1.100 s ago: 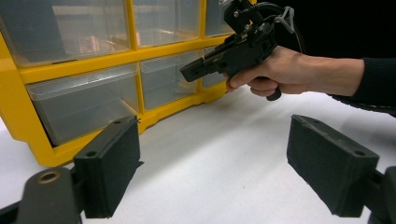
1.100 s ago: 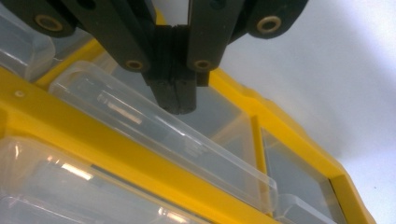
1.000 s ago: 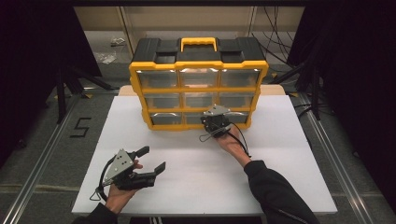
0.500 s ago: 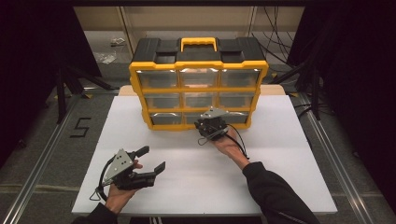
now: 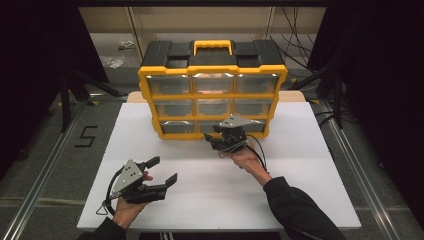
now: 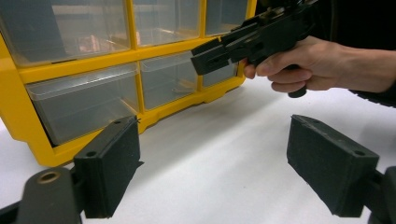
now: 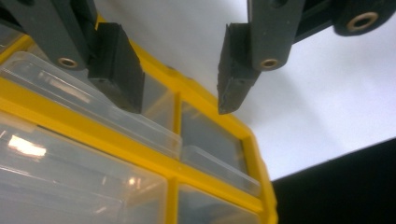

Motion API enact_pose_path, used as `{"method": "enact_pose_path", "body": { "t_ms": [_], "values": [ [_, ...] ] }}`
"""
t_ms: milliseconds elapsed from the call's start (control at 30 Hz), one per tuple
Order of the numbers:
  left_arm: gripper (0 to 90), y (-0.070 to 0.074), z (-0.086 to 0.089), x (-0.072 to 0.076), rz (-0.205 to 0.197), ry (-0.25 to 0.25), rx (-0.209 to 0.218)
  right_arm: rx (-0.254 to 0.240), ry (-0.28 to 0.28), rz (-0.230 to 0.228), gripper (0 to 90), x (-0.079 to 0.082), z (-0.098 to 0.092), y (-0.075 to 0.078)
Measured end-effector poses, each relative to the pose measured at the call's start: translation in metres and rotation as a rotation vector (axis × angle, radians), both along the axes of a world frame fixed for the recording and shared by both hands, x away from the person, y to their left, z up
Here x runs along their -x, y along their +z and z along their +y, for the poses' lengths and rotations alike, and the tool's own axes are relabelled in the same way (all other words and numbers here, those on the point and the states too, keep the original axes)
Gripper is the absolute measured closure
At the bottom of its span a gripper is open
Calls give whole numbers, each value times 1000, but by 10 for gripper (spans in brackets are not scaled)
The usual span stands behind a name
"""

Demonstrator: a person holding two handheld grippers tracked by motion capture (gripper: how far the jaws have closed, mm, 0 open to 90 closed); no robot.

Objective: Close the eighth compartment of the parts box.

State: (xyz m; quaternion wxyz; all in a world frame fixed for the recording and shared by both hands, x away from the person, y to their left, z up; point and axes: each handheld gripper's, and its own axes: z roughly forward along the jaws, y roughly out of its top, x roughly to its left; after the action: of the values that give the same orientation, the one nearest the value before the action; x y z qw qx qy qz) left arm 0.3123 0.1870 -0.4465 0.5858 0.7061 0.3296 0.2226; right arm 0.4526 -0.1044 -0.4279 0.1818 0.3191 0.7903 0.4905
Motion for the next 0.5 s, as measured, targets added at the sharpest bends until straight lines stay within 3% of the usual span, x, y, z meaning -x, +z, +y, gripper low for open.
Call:
{"method": "enact_pose_path", "body": {
  "t_ms": [300,500],
  "values": [
    [170,0,0,0,-2,-2,0,-64,6,-9,423,15,-4,7],
    [170,0,0,0,-3,-3,0,-69,26,-10,336,23,-1,8]
  ]
}}
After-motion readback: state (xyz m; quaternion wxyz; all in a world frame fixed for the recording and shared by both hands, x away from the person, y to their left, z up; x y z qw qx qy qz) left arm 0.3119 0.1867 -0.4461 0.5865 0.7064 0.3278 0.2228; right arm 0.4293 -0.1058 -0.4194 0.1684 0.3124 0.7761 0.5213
